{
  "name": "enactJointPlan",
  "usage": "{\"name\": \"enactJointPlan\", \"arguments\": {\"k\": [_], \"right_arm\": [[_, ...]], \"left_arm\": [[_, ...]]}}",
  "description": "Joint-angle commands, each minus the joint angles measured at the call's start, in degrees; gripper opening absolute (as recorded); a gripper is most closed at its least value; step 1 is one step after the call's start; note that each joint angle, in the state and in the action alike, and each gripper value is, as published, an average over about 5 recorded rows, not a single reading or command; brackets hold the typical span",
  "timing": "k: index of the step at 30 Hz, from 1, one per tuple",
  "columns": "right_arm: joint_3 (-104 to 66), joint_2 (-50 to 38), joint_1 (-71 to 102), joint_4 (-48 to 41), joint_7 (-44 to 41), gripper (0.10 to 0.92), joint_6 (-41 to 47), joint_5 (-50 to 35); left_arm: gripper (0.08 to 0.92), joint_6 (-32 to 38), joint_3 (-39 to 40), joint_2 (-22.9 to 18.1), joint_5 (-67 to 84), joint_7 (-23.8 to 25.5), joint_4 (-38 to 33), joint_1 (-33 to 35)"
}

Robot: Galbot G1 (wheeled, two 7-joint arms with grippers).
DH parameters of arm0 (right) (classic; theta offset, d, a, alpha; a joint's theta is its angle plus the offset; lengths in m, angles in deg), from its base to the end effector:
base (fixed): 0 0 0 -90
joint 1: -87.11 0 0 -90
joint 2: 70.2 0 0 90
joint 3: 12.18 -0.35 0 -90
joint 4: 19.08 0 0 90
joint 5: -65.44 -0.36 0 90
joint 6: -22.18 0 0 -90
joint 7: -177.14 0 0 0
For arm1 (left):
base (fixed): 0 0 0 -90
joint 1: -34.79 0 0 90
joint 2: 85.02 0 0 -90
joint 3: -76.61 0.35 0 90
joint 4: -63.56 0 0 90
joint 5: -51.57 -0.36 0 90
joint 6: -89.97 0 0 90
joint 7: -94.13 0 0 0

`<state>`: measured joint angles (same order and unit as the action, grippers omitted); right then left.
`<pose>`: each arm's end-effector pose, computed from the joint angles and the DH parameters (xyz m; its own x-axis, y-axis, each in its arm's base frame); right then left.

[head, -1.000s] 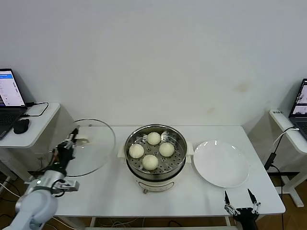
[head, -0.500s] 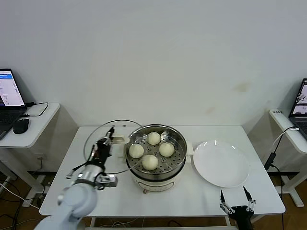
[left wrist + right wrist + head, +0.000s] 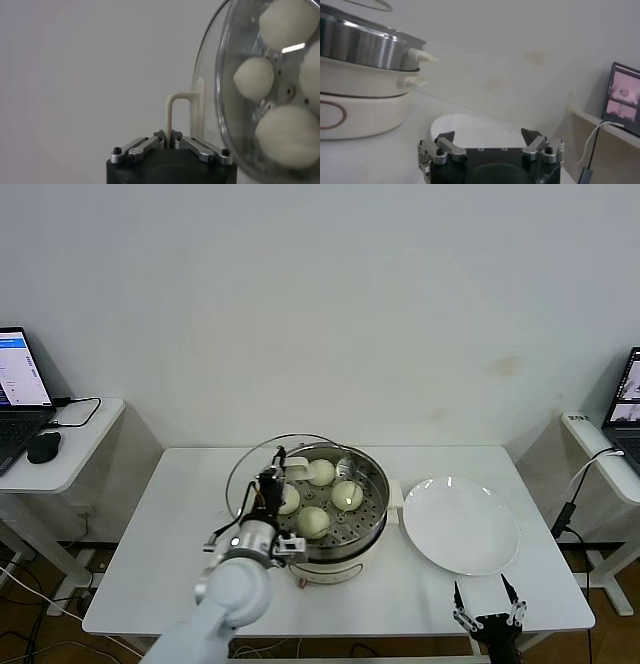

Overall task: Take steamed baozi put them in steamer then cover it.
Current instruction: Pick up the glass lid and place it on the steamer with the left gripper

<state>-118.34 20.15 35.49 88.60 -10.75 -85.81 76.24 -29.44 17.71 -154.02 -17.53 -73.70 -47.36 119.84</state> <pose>0.1085 -0.0940 -0.3937 -0.9950 0.0454 0.0894 0.0134 0.9439 -0.3300 0.3101 -0.0828 -0.2431 -0.9909 0.1343 0.0088 0.0234 0.1074 0.9939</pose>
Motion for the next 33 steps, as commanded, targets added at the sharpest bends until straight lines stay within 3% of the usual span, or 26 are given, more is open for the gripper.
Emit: {"name": "enactJointPlan", "arguments": {"k": [1,33], "right_arm": [[0.85,0.1,-0.19,-0.28,0.45,0.823,-0.15,1.28],[0.74,0.06,-0.18,-1.69,0.31,0.823,-1.22,0.92]], "left_arm": [[0.14,-2.1,4.42,-6.75,-6.81,1.71,1.92,-2.16],[0.14,-0.14,6.89,-7.01,-8.15,1.44,8.25,-3.88]]}}
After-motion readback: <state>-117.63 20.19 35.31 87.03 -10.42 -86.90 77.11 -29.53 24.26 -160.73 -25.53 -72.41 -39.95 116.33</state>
